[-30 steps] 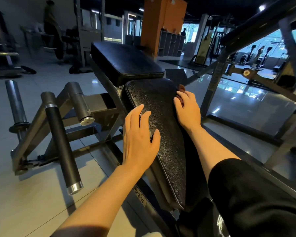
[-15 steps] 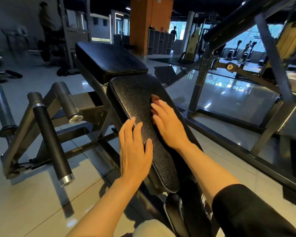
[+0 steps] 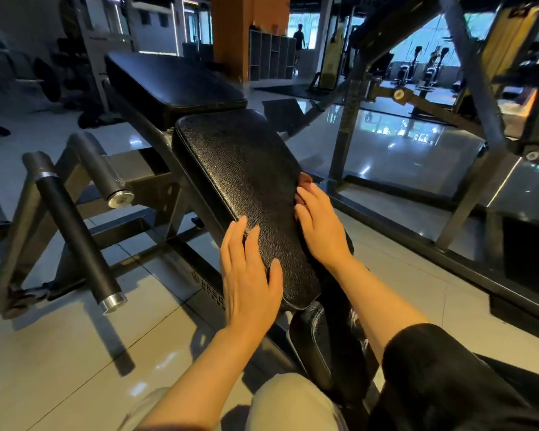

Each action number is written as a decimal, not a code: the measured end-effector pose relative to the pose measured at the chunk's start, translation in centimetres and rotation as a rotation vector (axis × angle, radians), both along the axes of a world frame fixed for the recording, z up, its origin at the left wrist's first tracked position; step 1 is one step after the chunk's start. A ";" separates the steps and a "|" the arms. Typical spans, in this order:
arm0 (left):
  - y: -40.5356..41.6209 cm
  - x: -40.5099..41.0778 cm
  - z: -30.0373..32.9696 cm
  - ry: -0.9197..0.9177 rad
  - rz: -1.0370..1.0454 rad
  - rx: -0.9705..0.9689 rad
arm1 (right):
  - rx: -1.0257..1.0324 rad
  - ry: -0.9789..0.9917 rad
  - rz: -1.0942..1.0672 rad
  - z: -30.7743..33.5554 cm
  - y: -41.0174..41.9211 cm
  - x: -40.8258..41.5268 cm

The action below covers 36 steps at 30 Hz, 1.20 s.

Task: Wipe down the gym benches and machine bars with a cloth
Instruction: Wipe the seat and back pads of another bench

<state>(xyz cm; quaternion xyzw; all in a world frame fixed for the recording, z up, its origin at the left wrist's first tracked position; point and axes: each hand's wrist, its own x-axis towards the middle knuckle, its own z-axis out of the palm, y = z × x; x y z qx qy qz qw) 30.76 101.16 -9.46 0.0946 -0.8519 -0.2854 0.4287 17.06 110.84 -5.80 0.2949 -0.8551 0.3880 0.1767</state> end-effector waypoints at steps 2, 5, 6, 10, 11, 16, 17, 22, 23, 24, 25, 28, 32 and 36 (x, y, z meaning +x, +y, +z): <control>-0.1 0.3 -0.2 -0.003 -0.010 -0.015 | -0.124 -0.130 -0.182 -0.5 1.4 -0.4; 0.2 0.3 -0.2 -0.002 -0.007 0.005 | -0.098 -0.109 -0.171 0.0 0.0 1.4; 0.3 0.2 -0.2 0.003 -0.005 0.012 | -0.072 -0.058 -0.098 0.4 -0.9 2.6; 0.9 0.0 -0.8 0.032 -0.006 0.089 | 0.050 0.068 0.195 -0.5 -2.3 6.3; 1.0 0.1 -1.1 0.033 -0.009 0.083 | 0.060 0.059 0.192 -0.9 -1.8 6.1; 2.1 1.5 -2.9 0.010 -0.066 0.036 | -0.022 -0.038 -0.077 -2.0 1.9 1.7; 2.3 1.8 -3.2 0.003 -0.078 0.028 | -0.039 -0.100 -0.144 -2.1 2.8 0.9; 2.0 3.0 -4.1 -0.042 -0.111 -0.035 | -0.123 -0.265 -0.327 -3.1 2.9 2.0; 2.0 3.2 -4.1 -0.046 -0.118 -0.035 | -0.123 -0.232 -0.315 -3.4 2.1 3.3; 2.0 3.4 -4.1 -0.054 -0.123 -0.032 | -0.110 -0.183 -0.274 -3.8 1.5 4.8; 2.0 3.5 -4.1 -0.062 -0.125 -0.030 | -0.079 -0.142 -0.232 -4.0 1.2 6.0; 2.0 4.0 -4.2 -0.092 -0.144 -0.036 | -0.019 -0.109 -0.167 -3.6 2.4 5.9; 1.6 5.3 -5.0 -0.131 -0.215 -0.020 | -0.039 -0.293 -0.353 -3.0 3.7 3.7; 0.9 6.0 -5.4 -0.160 -0.255 -0.019 | -0.002 -0.278 -0.387 -3.0 1.4 7.5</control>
